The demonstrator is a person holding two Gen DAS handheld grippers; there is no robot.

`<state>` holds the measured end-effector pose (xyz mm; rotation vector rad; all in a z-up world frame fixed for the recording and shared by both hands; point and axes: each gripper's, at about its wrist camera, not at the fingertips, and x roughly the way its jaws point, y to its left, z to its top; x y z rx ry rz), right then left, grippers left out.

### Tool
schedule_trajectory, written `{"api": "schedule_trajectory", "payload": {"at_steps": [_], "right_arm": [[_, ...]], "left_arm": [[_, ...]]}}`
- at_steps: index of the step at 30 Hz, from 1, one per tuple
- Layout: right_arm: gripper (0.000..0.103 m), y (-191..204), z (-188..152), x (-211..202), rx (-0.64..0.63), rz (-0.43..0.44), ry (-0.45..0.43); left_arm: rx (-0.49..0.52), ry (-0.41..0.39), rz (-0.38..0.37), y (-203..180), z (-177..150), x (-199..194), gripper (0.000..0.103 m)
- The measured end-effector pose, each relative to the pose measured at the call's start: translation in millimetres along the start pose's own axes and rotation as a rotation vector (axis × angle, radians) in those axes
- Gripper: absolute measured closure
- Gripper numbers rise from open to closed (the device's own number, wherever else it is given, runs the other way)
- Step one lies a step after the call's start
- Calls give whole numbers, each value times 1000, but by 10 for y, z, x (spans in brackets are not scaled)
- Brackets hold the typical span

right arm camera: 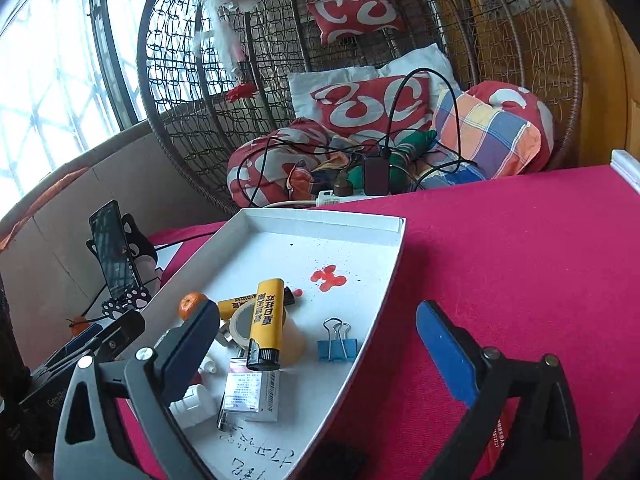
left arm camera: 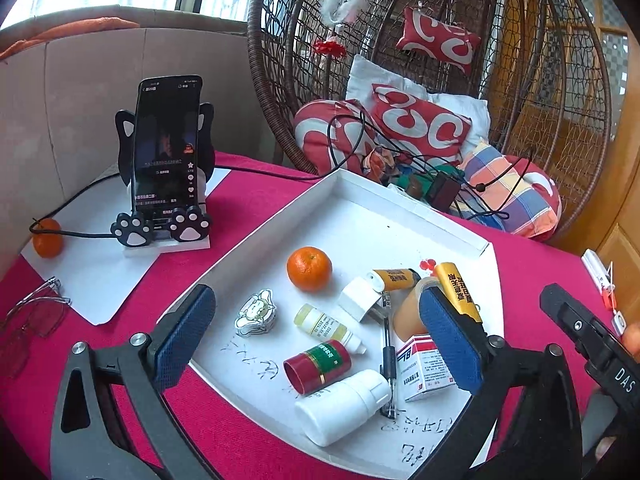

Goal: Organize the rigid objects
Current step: 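Withdraw the left tool toward the red lighter while the right tool approaches the black plug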

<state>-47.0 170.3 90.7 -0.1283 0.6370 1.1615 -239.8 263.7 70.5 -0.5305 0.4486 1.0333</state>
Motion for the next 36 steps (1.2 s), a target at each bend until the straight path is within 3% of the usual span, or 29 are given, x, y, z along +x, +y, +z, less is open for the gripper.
{"api": "schedule_trajectory", "payload": {"at_steps": [7,11,14,18,24,28,34,36], "right_arm": [[0,-86,-25,-250,-68,-53,-81],[0,-264,-47,-337,-59,-43,-72],[0,-374,-117,-337,-86,-39,-8],[0,-292,-329,-306,-280,-34,90],[0,-48,-695,-168,-583,112,224],[0,45,-708,22,-673,225,291],[13,188,-831,251,-781,301,376],[39,144,-809,248,-720,361,420]], "left_arm": [[30,-1,-42,-99,-61,-116,0],[19,-21,-66,-78,-34,-220,0],[13,-34,-75,-60,-14,-283,0],[8,-25,-91,-67,-34,-291,0],[20,0,-105,-118,-94,-275,0],[21,7,-106,-129,-119,-293,0],[46,21,-113,-218,-172,-296,0],[77,23,-125,-313,-193,-302,0]]}}
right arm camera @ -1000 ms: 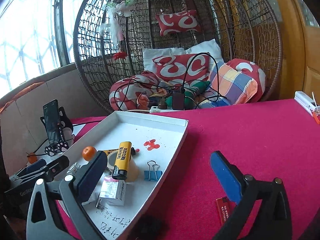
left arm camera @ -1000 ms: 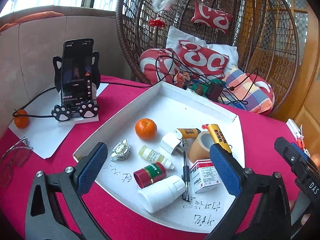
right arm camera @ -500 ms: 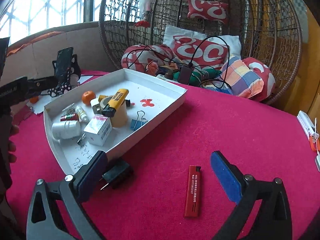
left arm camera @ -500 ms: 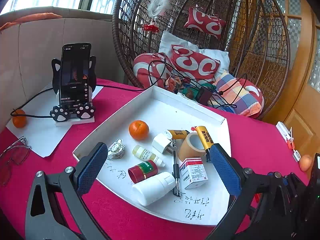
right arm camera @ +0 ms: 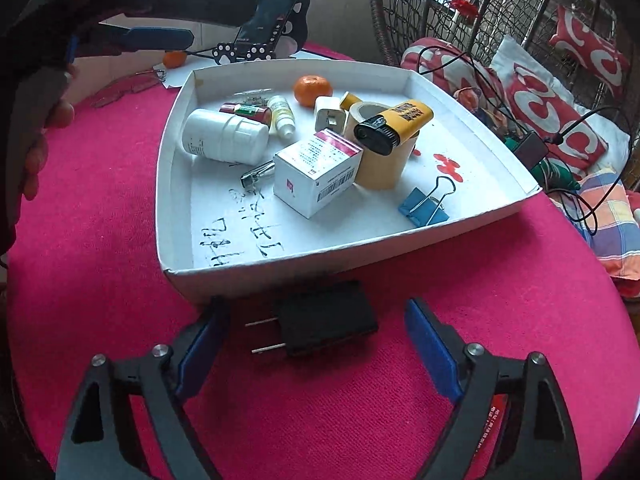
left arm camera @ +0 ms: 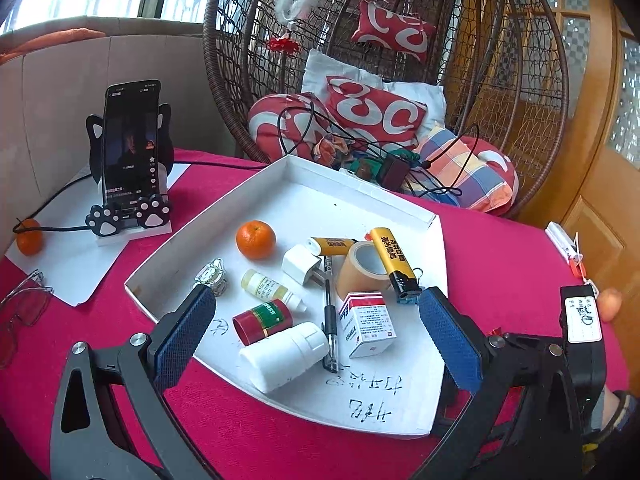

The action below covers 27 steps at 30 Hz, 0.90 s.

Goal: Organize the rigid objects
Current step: 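Withdraw the left tool toward the red lighter while the right tool approaches the black plug, then grasp the red lighter with the left tool while the right tool grasps the black plug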

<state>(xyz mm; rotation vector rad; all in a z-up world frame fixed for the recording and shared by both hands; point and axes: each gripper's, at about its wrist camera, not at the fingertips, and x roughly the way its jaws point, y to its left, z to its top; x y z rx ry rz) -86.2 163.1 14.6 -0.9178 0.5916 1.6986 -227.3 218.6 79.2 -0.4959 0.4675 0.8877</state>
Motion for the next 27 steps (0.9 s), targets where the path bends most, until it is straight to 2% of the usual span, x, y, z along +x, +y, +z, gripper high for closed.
{"api": "schedule_trajectory", "payload": {"at_steps": [2,4,7,11,13,17,19,20,21,23,24,25,27], "right_arm": [[42,63,-67,-63,-18,-52,-12],[42,70,-181,-204,22,-62,-45],[42,-99,-443,-603,184,-103,-139],[42,-433,-971,-1087,422,-297,-207],[42,-562,-1217,-1235,518,-355,-221],[42,-725,-1482,-1368,659,-392,-255],[42,-755,-1490,-1414,682,-396,-284],[42,-751,-1486,-1425,684,-396,-292],[42,-739,-1488,-1424,684,-394,-294],[42,-725,-1485,-1422,683,-384,-297],[42,-714,-1491,-1433,681,-378,-305],[42,-709,-1494,-1439,679,-373,-312],[42,-712,-1501,-1443,682,-368,-317]], "left_arm": [[27,5,-31,-122,-25,-2,0],[53,19,-77,-265,-49,4,0],[107,53,-135,-523,-123,38,0],[202,167,-236,-1038,-280,206,0],[262,226,-273,-1368,-388,317,0],[389,338,-231,-1970,-645,708,1],[420,370,-197,-2153,-753,893,8],[434,379,-170,-2208,-800,976,11],[444,348,-156,-2234,-817,995,12],[450,328,-165,-2251,-805,984,25],[451,330,-194,-2256,-792,977,46],[475,321,-192,-2262,-792,945,69],[498,321,-211,-2255,-809,900,86]]}}
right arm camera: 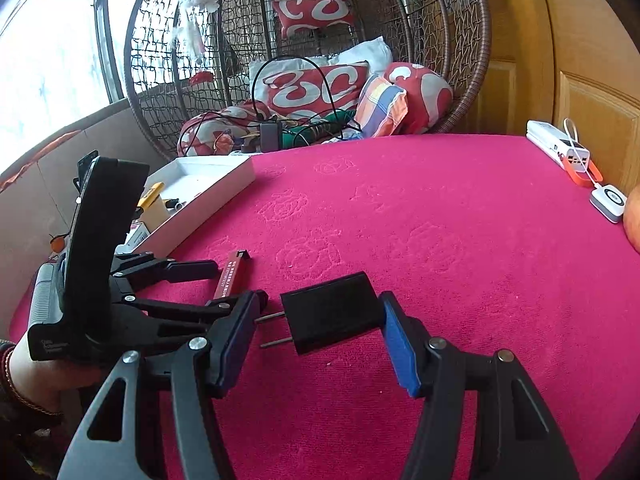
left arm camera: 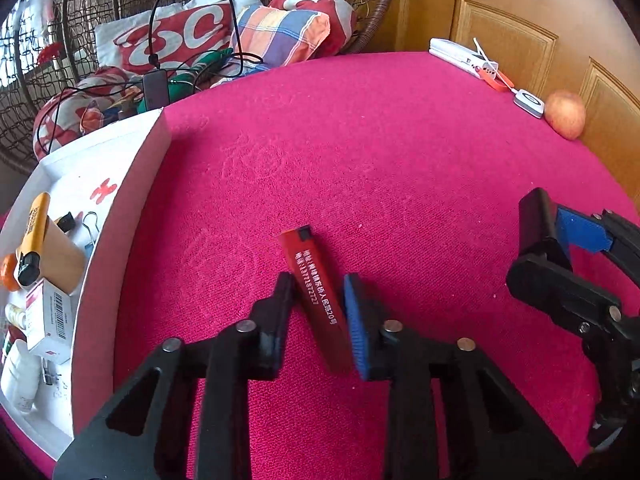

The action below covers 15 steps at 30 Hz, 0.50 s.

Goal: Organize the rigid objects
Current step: 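Grasp the red lighter with the left tool while the right tool grasps the black plug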

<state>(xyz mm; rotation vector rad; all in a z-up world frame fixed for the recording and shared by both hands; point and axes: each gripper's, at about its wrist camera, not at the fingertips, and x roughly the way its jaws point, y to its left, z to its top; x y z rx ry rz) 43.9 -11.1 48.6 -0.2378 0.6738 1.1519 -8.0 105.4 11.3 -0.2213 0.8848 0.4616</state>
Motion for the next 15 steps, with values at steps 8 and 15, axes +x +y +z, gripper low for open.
{"api": "schedule_trajectory", "payload": {"at_steps": [8,15], "right_arm": [[42,-18,-4,11,34,-5,-2],[42,16,-3,-10,17,-12,-14]], "left_arm": [[1,-15,-22,1,-113,-98,86],[-17,-61,-68,25,-156,-288,86]]}}
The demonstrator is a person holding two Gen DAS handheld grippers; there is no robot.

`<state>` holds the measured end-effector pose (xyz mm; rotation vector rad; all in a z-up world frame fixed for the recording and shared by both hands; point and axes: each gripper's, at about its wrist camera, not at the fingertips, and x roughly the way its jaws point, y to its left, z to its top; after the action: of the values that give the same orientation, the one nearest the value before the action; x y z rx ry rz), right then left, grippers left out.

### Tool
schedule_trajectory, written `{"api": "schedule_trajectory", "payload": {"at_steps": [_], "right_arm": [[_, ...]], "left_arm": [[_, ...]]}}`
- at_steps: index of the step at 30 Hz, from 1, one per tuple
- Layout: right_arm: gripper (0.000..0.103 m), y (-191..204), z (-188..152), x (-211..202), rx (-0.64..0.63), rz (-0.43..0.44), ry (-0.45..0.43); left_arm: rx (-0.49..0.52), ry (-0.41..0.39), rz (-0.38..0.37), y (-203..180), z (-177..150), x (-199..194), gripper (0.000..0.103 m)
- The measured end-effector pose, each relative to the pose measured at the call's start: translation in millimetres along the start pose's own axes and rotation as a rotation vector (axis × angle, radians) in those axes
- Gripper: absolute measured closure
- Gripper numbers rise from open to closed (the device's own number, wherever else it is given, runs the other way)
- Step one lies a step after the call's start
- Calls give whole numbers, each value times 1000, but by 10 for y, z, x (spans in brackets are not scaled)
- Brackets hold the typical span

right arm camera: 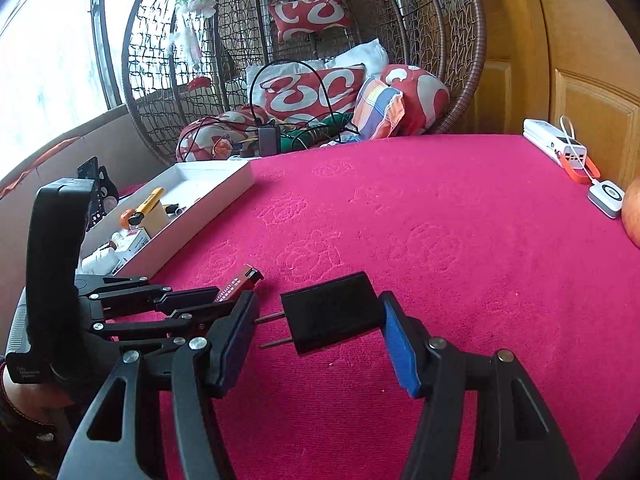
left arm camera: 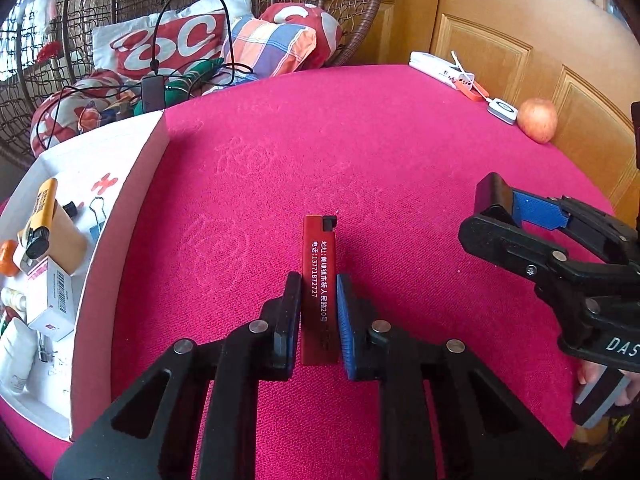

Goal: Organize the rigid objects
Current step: 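Grasp the red lighter with the left tool while the right tool grasps the black plug, then lift the red lighter with the left tool while the right tool carries the plug toward the tray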

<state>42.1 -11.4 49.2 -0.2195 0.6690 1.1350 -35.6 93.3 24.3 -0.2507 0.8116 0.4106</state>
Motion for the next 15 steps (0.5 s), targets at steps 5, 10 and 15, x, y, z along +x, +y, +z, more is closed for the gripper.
{"api": "schedule_trajectory", "payload": {"at_steps": [5,10,15], "right_arm": [[42,-48,-1,-19,23,0,-8],[42,-52,3,-31,27,-11,-18],[42,-25,15,-100,35,-9,-43]], "left_arm": [[-52,-59,-42,117,10,-260,86],[-54,-111,-32,144,29,-465,87],[-28,-147,-22,80,35,-581,86]]}}
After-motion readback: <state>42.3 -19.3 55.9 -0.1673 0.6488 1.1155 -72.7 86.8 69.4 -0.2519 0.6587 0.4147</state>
